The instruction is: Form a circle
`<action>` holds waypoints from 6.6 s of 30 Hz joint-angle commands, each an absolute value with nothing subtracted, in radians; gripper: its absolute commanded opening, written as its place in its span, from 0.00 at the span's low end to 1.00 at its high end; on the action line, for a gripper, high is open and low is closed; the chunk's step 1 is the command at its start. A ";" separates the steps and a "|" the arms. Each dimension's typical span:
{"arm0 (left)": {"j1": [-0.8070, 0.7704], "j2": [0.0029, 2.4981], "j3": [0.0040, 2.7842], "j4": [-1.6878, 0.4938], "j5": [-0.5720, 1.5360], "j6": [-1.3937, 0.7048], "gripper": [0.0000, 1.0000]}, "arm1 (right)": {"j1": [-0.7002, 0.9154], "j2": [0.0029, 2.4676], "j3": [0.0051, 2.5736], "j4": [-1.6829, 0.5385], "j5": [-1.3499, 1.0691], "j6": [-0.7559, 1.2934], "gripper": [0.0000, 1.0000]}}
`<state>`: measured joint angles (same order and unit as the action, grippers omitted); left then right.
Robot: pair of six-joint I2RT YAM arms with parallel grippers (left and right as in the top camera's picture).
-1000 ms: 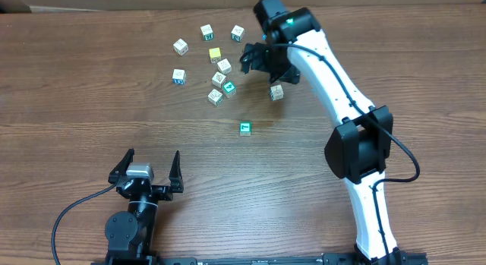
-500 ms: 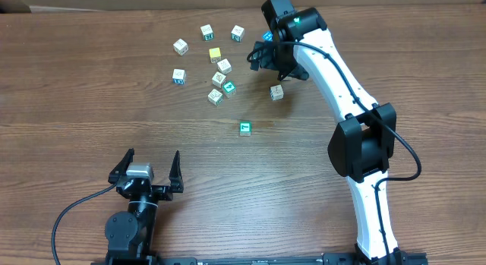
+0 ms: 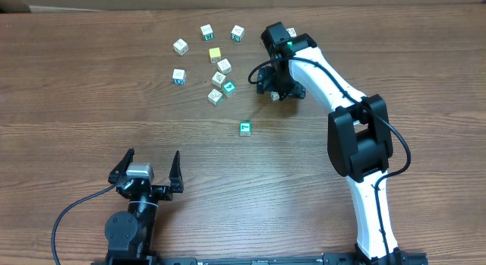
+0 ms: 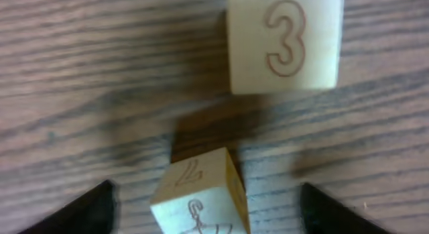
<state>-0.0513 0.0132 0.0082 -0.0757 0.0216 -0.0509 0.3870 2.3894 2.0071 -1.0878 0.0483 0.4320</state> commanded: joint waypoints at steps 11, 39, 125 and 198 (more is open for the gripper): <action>-0.044 0.005 0.005 -0.078 0.019 -0.036 1.00 | 0.385 2.385 2.004 -1.049 0.059 0.414 0.34; -0.044 0.005 0.005 -0.078 0.019 -0.036 1.00 | 0.406 2.384 2.246 -1.564 -0.154 0.422 0.13; -0.044 0.005 0.005 -0.078 0.019 -0.036 1.00 | 0.545 2.094 1.660 -1.242 -0.020 0.554 0.04; -0.044 0.005 0.005 -0.078 0.019 -0.036 1.00 | 0.590 2.095 1.559 -1.072 -0.069 0.553 0.44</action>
<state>-0.0513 0.0132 0.0082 -0.0757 0.0216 -0.0509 0.5861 2.1014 1.5646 -1.0740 -0.0704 0.5488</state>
